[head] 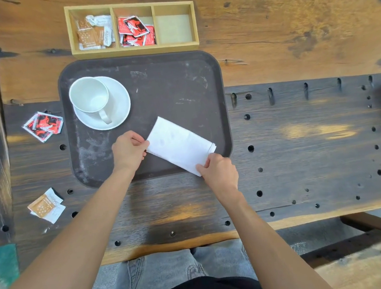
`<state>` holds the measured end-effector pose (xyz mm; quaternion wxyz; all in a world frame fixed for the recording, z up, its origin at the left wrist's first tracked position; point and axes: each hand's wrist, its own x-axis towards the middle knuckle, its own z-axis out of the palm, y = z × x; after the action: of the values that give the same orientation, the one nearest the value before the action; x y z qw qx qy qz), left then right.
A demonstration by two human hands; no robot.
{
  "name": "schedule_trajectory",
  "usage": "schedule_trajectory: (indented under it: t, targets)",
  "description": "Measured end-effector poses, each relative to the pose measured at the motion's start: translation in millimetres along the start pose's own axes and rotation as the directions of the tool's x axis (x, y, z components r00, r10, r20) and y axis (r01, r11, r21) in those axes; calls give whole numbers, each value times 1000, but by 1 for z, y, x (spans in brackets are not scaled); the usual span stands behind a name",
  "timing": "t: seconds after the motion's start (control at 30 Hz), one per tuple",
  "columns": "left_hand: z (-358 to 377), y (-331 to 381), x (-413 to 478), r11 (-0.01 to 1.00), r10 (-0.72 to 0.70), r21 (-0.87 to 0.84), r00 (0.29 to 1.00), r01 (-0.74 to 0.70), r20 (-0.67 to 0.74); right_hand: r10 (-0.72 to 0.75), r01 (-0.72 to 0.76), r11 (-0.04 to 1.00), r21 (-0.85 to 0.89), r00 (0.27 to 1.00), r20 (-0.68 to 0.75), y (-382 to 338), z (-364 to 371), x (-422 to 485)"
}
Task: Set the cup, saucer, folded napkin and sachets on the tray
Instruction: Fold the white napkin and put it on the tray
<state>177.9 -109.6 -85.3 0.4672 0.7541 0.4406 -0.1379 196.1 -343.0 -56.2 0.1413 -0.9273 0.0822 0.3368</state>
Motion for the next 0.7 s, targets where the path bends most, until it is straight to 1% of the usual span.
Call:
schedule_trajectory:
  t: [0.03,0.07,0.13,0.17,0.23,0.3,0.33,0.4,0.5,0.57,0.63,0.7]
  targets:
    - [1,0,-1,1000,-14,10,999,14,-34,-35,33,996,-87,999,-22,-1,-4,3]
    - [2,0,-3,999,-41,25,997,42,-69,-82,75,990,-119,995,-51,-3,-9,8]
    - [1,0,-11,992,-122,30,988,126,-96,-213,203,974,-98,972,-99,-9,-21,21]
    - [2,-1,-16,984,-178,-13,982,178,-69,-274,267,961,-71,956,-103,-13,-27,29]
    - [5,-3,-27,945,-286,-151,957,289,43,-359,358,933,-28,931,-63,-26,-38,48]
    - [11,-3,-35,893,-342,-271,933,360,111,-430,430,903,-6,903,1,-43,-44,68]
    - [15,-3,-38,874,-357,-312,928,372,106,-462,462,887,0,886,39,-53,-45,77]
    - [21,-2,-41,859,-370,-363,928,360,42,-519,525,851,-5,843,138,-75,-46,94]
    - [28,3,-39,876,-345,-380,936,297,-63,-558,588,808,-25,779,285,-104,-44,114]
    - [32,8,-34,886,-339,-370,935,279,-107,-578,638,767,-64,731,361,-120,-40,123]
    - [35,12,-27,889,-347,-361,929,283,-128,-604,693,713,-104,683,411,-131,-36,131]
    - [37,16,-20,887,-362,-354,923,298,-131,-605,710,693,-129,669,433,-139,-34,138]
